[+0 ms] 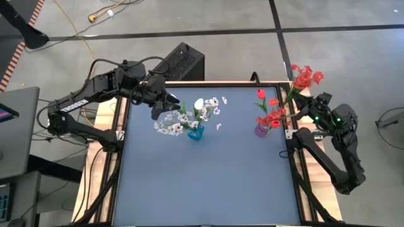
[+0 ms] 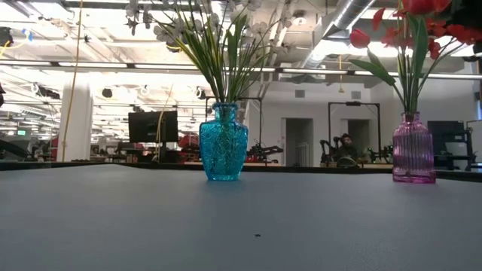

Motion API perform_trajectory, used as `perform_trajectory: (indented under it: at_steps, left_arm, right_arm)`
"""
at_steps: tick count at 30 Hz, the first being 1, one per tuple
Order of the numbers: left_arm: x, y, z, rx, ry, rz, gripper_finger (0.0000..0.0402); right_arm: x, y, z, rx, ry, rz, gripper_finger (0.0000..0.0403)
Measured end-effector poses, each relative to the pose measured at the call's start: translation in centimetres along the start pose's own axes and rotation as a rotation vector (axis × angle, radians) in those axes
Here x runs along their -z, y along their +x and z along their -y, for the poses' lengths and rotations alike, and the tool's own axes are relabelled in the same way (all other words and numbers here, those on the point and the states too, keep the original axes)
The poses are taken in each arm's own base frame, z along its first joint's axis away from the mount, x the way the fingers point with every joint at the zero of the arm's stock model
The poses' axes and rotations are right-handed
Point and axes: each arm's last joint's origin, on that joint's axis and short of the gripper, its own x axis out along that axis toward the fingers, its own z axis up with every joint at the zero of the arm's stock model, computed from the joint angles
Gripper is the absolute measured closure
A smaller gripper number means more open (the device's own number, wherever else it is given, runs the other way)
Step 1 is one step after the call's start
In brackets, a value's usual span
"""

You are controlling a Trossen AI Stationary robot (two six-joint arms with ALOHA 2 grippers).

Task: Sort flowers into vase by color
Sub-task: Put the red flowers into the violet vase

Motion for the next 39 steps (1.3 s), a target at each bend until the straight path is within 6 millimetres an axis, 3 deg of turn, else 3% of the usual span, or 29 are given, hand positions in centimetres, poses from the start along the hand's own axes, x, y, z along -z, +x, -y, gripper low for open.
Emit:
perform_trajectory:
  at_steps: [12,21,28,39]
  left_arm:
    - [0.0,0.0,0.0,0.000,0.000,0.000,0.0247]
    - [0.0,0.0,0.0,0.000,0.001,0.000,0.0247]
    - [0.0,0.0,0.0,0.004,0.000,-0.002,0.0247]
    - [0.0,0.0,0.0,0.006,-0.001,-0.002,0.0247]
  right_arm:
    - [1.5,1.1,0.7,0.003,0.000,-0.058,0.0375]
    - [1.8,1.0,0.3,-0.147,-0.082,-0.120,0.0373]
    - [2.9,0.9,0.7,-0.109,-0.079,-0.239,0.0373]
    - [2.9,0.9,0.7,-0.127,-0.074,-0.242,0.0358]
